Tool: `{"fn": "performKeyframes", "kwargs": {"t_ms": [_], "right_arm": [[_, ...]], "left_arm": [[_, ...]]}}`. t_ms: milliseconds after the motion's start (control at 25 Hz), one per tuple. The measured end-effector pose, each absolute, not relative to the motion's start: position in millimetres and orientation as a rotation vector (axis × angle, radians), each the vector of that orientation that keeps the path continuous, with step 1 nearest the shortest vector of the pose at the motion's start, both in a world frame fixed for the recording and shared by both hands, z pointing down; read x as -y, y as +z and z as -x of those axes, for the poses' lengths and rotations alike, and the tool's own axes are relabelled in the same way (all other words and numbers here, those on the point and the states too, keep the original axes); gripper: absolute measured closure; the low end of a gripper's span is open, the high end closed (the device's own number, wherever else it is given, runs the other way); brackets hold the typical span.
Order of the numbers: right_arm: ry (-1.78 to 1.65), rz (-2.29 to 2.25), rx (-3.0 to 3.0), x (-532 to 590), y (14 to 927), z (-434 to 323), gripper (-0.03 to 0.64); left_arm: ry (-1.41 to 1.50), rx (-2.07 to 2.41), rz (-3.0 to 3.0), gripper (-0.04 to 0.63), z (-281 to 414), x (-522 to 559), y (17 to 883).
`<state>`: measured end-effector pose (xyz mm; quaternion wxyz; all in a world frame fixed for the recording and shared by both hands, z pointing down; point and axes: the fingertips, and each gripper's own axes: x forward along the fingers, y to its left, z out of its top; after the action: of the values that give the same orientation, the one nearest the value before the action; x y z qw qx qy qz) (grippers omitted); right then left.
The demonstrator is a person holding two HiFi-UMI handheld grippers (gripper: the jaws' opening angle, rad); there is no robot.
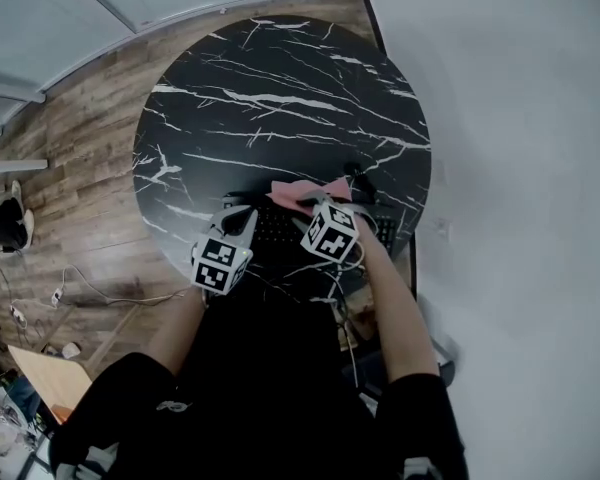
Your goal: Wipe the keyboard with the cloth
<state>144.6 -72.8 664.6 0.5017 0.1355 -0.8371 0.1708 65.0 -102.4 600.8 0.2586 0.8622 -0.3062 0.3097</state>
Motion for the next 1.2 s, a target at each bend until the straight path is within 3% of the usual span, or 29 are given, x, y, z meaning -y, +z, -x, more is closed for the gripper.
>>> {"fn": "performKeyframes", "kwargs": {"t_ms": [1200], "right_arm": [[0.467,-0.517,1.996,36.3,661.9,-318.7,0.506]], "left_arm": [[0.913,0.693,-2.392,0.597,-205.0,49.7,613.7]]}}
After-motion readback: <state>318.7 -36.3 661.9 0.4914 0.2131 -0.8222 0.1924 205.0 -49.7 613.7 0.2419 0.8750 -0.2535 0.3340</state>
